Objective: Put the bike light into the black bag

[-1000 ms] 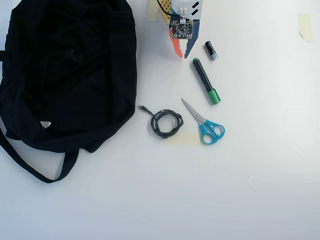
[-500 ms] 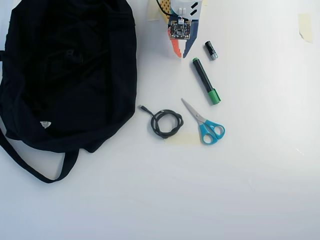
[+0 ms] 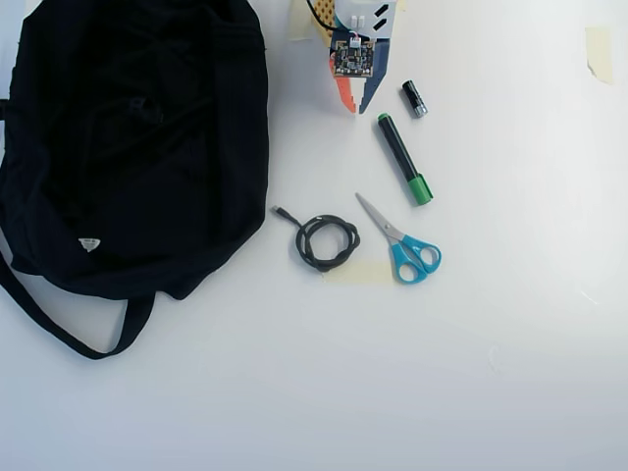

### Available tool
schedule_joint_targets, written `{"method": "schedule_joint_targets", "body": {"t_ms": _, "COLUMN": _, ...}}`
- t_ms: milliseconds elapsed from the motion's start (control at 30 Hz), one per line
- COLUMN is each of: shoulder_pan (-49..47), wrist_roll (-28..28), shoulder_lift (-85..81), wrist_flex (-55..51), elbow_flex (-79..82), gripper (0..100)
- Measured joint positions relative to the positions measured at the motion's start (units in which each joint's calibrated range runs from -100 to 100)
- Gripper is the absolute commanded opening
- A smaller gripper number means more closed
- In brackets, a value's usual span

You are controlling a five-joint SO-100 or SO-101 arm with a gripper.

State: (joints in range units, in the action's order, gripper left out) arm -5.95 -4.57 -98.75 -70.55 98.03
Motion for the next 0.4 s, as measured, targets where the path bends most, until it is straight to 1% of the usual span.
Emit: {"method": "schedule_joint_targets", "body": {"t_ms": 400, "shoulder_pan": 0.0, "wrist_roll": 0.0, "shoulder_lift": 0.0, "wrist_flex": -0.2, "elbow_flex": 0.0, "gripper": 2}}
